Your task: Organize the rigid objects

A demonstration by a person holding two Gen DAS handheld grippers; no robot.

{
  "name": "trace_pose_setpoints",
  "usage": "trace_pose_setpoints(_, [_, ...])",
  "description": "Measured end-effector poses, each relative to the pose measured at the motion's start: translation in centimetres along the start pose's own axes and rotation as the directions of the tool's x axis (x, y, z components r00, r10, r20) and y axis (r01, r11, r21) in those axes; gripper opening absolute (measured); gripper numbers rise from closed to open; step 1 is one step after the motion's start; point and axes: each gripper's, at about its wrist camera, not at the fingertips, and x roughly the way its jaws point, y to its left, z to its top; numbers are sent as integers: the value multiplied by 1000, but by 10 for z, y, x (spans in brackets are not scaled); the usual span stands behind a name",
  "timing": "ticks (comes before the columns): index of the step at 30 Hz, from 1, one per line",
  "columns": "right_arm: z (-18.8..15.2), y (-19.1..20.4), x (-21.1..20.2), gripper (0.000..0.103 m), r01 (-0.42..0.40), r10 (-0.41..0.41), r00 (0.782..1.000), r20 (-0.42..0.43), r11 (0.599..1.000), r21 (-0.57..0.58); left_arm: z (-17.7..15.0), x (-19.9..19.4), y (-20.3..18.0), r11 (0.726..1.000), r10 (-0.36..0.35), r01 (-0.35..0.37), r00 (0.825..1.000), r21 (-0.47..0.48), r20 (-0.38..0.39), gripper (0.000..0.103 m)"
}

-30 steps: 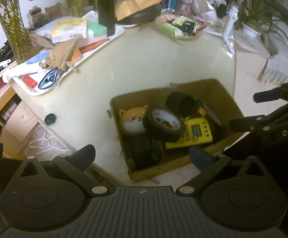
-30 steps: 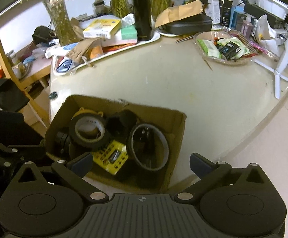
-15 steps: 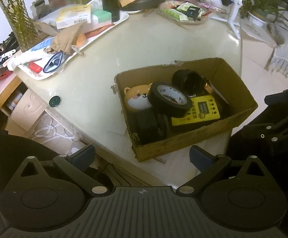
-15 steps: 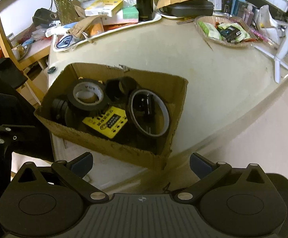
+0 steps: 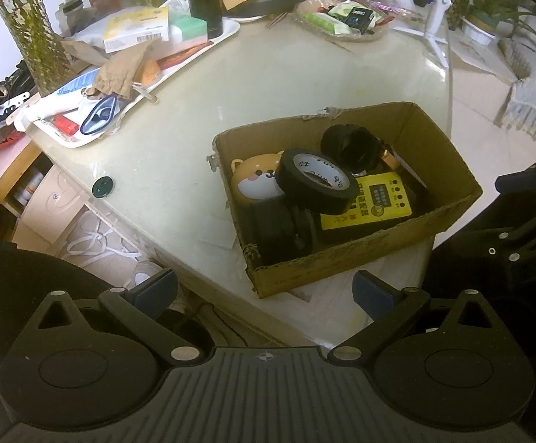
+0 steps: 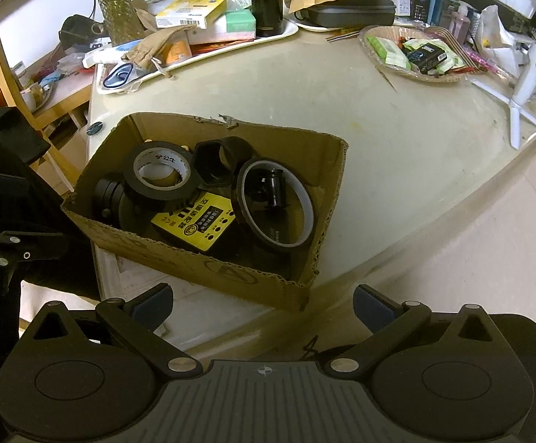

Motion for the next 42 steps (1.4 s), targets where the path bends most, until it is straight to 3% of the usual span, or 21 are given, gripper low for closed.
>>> trace_pose_setpoints(42, [1, -2, -1, 103, 2, -2, 1000, 8, 1000, 19, 0, 0, -2, 1000, 1, -1, 1000, 22, -8, 103])
